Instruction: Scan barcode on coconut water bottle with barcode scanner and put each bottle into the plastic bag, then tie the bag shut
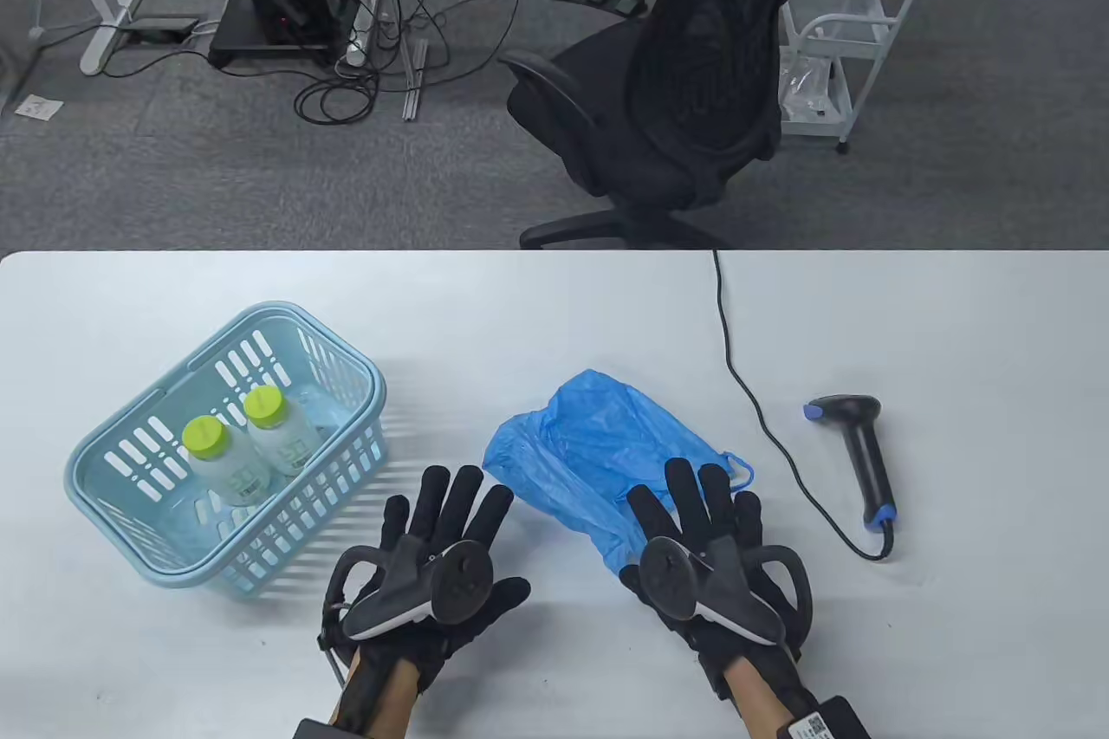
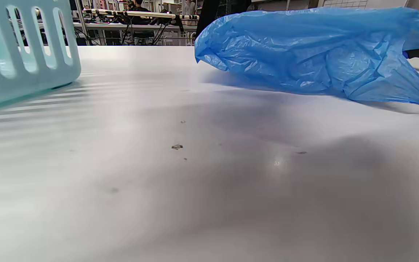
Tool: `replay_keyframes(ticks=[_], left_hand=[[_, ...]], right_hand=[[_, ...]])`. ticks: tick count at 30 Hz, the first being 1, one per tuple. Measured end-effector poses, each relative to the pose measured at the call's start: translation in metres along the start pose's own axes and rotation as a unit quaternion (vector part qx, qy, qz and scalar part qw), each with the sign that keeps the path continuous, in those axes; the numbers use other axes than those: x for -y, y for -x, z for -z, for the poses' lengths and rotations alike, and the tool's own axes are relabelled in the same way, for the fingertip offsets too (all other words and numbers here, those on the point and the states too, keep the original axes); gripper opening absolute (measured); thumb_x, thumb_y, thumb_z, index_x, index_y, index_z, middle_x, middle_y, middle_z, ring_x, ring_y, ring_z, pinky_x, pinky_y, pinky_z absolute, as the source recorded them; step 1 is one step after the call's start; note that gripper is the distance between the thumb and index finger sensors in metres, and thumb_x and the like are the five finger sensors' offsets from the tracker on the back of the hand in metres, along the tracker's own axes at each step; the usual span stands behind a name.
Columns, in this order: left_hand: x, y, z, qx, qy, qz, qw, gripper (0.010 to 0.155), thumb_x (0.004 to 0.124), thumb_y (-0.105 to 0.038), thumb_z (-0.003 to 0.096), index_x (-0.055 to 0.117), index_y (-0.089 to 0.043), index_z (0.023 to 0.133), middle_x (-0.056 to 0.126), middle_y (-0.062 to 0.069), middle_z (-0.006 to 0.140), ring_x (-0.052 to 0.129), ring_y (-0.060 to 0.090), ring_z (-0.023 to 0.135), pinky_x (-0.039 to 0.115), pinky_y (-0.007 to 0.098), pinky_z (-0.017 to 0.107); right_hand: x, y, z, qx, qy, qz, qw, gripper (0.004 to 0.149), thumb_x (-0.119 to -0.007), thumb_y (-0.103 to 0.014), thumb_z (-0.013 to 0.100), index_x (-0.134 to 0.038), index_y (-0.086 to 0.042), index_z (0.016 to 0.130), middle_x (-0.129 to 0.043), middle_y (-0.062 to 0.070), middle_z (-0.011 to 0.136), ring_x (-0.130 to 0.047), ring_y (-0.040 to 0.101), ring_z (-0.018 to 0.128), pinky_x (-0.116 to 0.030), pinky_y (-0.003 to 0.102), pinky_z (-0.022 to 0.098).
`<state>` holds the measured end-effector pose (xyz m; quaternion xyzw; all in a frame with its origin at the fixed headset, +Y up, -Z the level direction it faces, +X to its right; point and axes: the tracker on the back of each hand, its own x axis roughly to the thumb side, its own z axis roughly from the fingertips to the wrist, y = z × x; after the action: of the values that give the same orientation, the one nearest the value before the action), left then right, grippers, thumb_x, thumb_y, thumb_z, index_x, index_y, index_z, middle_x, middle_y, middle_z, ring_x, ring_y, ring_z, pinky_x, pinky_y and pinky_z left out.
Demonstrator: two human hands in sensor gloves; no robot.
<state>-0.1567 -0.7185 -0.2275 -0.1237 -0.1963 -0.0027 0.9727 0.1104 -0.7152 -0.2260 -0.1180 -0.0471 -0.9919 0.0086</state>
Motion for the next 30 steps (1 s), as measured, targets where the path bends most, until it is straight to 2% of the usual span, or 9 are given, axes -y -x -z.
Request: replay_keyframes(ticks=[6, 14, 20, 22, 24, 28, 30], left_hand=[[-0.001, 0.002, -0.001, -0.007, 0.001, 0.001, 1.000, 0.095, 0.051, -0.079, 0.0593, -0.002, -0.031, 0.122, -0.015, 0.007, 0.126, -0.010, 0.044, 0.114, 0.013, 0.073, 0.076], [-0.003, 0.008, -0.001, -0.025, -0.001, -0.001, 1.000, 0.094, 0.052, -0.077, 0.0597, -0.001, -0.031, 0.123, -0.015, 0.007, 0.126, -0.009, 0.043, 0.114, 0.012, 0.073, 0.076], [-0.003, 0.010, -0.002, -0.035, -0.003, 0.000, 0.999, 0.094, 0.052, -0.077, 0.0599, 0.000, -0.031, 0.123, -0.013, 0.007, 0.126, -0.009, 0.044, 0.114, 0.013, 0.073, 0.076], [-0.004, 0.011, -0.003, -0.041, -0.007, 0.000, 0.999, 0.093, 0.052, -0.076, 0.0601, 0.000, -0.030, 0.123, -0.013, 0.007, 0.126, -0.008, 0.043, 0.114, 0.014, 0.072, 0.076], [-0.005, 0.012, -0.004, -0.049, -0.009, 0.002, 0.999, 0.093, 0.053, -0.076, 0.0603, 0.000, -0.030, 0.123, -0.013, 0.008, 0.126, -0.008, 0.044, 0.114, 0.014, 0.072, 0.077], [-0.007, 0.016, -0.008, -0.060, -0.014, -0.005, 0.998, 0.093, 0.053, -0.076, 0.0603, 0.001, -0.030, 0.123, -0.012, 0.008, 0.127, -0.007, 0.043, 0.114, 0.015, 0.072, 0.077], [-0.007, 0.019, -0.010, -0.066, -0.014, -0.007, 0.998, 0.093, 0.053, -0.075, 0.0604, 0.001, -0.030, 0.123, -0.012, 0.008, 0.127, -0.007, 0.044, 0.114, 0.015, 0.072, 0.077]], right_hand=[[0.001, -0.001, 0.000, 0.004, -0.003, 0.001, 1.000, 0.081, -0.061, -0.064, 0.049, -0.023, -0.030, 0.111, -0.002, 0.014, 0.117, -0.010, 0.050, 0.105, -0.024, 0.072, 0.072], [0.021, 0.004, 0.008, -0.001, 0.023, 0.046, 0.999, 0.079, -0.063, -0.062, 0.050, -0.026, -0.030, 0.112, -0.006, 0.014, 0.118, -0.012, 0.050, 0.106, -0.025, 0.072, 0.073], [0.039, 0.009, 0.049, -0.030, 0.029, 0.029, 0.999, 0.078, -0.064, -0.061, 0.050, -0.026, -0.030, 0.112, -0.007, 0.013, 0.119, -0.014, 0.048, 0.108, -0.026, 0.071, 0.074], [0.040, 0.013, 0.067, -0.048, 0.026, 0.063, 0.997, 0.078, -0.064, -0.060, 0.051, -0.026, -0.030, 0.111, -0.008, 0.013, 0.119, -0.016, 0.048, 0.108, -0.026, 0.071, 0.074], [0.032, 0.017, 0.086, -0.073, 0.009, 0.079, 0.994, 0.078, -0.066, -0.059, 0.051, -0.025, -0.031, 0.111, -0.013, 0.012, 0.119, -0.017, 0.047, 0.109, -0.026, 0.071, 0.075], [0.015, 0.020, 0.114, -0.096, -0.030, 0.029, 0.994, 0.081, -0.066, -0.062, 0.049, -0.022, -0.033, 0.111, -0.009, 0.012, 0.120, -0.017, 0.047, 0.109, -0.027, 0.070, 0.076], [0.004, 0.019, 0.129, -0.094, -0.057, 0.046, 0.993, 0.084, -0.066, -0.063, 0.048, -0.020, -0.031, 0.111, -0.009, 0.013, 0.120, -0.019, 0.047, 0.111, -0.027, 0.071, 0.076]])
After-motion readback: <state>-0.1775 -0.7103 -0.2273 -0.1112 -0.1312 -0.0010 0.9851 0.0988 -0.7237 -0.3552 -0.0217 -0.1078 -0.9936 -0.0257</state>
